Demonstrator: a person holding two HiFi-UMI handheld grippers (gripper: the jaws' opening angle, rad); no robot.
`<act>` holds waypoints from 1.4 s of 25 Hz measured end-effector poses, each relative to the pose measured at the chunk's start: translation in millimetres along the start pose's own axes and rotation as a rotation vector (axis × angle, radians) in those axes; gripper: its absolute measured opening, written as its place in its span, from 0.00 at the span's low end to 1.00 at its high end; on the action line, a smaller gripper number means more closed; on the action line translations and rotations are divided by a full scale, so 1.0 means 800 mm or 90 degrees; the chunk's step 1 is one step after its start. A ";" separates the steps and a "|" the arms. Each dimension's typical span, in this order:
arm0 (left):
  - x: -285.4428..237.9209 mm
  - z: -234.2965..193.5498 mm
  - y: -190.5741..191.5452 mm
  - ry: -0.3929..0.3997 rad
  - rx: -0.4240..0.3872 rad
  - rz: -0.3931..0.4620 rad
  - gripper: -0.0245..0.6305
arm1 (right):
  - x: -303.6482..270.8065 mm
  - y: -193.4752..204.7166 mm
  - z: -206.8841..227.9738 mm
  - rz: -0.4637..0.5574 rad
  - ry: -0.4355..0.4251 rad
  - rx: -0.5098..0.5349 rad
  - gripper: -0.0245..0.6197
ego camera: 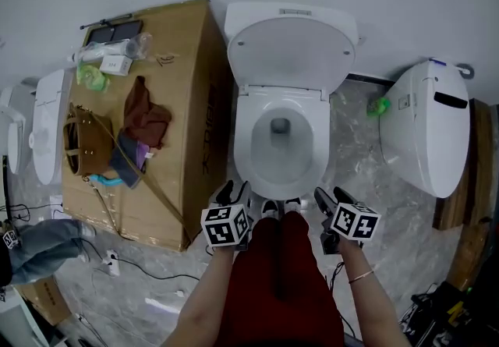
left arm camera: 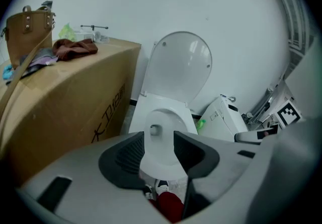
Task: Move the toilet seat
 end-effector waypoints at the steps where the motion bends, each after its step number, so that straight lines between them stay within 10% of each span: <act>1: -0.009 -0.003 0.007 -0.001 0.006 -0.008 0.28 | -0.009 0.003 0.007 -0.008 0.005 0.000 0.47; 35: -0.206 -0.100 0.125 -0.025 0.136 -0.122 0.35 | -0.208 0.088 0.123 -0.135 0.029 -0.096 0.52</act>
Point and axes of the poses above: the fingertips, and each gripper's own axes: x backward along the fingers, z to its right, y out of its underside, the point moved 6 cm from there along x, backward along the fingers, and after that the axes turned 1 degree about -x, right-handed, at the moved point
